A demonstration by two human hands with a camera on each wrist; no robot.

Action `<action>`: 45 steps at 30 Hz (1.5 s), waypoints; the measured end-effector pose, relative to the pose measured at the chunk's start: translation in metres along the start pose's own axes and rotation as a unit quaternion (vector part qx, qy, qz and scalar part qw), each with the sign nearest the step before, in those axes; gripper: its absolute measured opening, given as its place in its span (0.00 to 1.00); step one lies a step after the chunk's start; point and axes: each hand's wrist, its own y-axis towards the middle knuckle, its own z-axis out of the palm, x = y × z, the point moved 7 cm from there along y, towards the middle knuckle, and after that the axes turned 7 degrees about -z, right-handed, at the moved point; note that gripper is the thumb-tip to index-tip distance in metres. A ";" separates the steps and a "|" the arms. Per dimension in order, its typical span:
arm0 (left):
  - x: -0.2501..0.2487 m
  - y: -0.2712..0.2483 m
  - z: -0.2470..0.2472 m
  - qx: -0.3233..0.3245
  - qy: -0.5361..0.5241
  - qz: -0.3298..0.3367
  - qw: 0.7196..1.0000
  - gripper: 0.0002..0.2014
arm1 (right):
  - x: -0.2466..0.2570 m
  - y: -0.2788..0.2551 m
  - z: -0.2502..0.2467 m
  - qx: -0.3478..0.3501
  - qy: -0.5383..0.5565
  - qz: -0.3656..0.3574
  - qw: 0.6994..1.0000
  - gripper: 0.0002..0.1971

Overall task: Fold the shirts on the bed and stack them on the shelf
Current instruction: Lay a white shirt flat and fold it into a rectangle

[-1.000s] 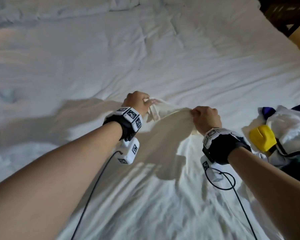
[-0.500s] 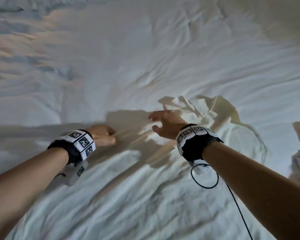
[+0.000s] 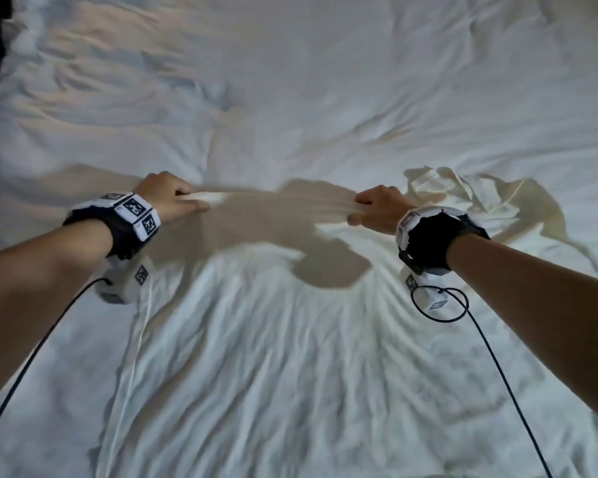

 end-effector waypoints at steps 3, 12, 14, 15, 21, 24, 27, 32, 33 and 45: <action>0.016 0.000 -0.009 -0.022 -0.023 -0.028 0.999 0.22 | -0.001 0.005 -0.013 -0.083 0.030 0.015 0.996 0.05; 0.043 0.015 0.001 -0.029 -0.151 -0.113 0.982 0.13 | 0.019 0.020 0.004 -0.079 -0.025 0.056 0.995 0.19; 0.049 0.018 0.004 0.019 -0.144 -0.135 0.980 0.14 | 0.034 0.029 0.009 -0.070 -0.007 0.034 0.997 0.19; 0.049 0.019 0.001 0.026 -0.137 -0.137 0.981 0.13 | 0.043 0.035 0.012 -0.062 0.005 0.022 0.998 0.19; 0.057 0.032 -0.023 -0.029 -0.212 -0.155 0.964 0.11 | 0.074 0.071 0.005 -0.092 0.060 -0.017 0.994 0.06; 0.064 0.035 -0.021 -0.060 -0.242 -0.156 0.956 0.11 | 0.067 0.083 0.002 -0.129 0.041 -0.001 0.991 0.03; 0.067 0.035 -0.019 -0.064 -0.256 -0.157 0.952 0.11 | 0.065 0.087 0.006 -0.116 0.031 0.005 0.993 0.02; 0.057 0.034 -0.017 -0.145 -0.209 -0.172 0.952 0.16 | 0.062 0.079 0.006 -0.144 0.033 0.037 0.988 0.07; 0.049 0.032 -0.013 -0.152 -0.179 -0.172 0.957 0.17 | 0.062 0.074 0.006 -0.141 0.018 0.033 0.989 0.09; -0.256 -0.015 0.080 -0.047 -0.106 0.207 0.971 0.22 | -0.133 -0.050 -0.076 -0.175 -0.127 0.234 0.948 0.40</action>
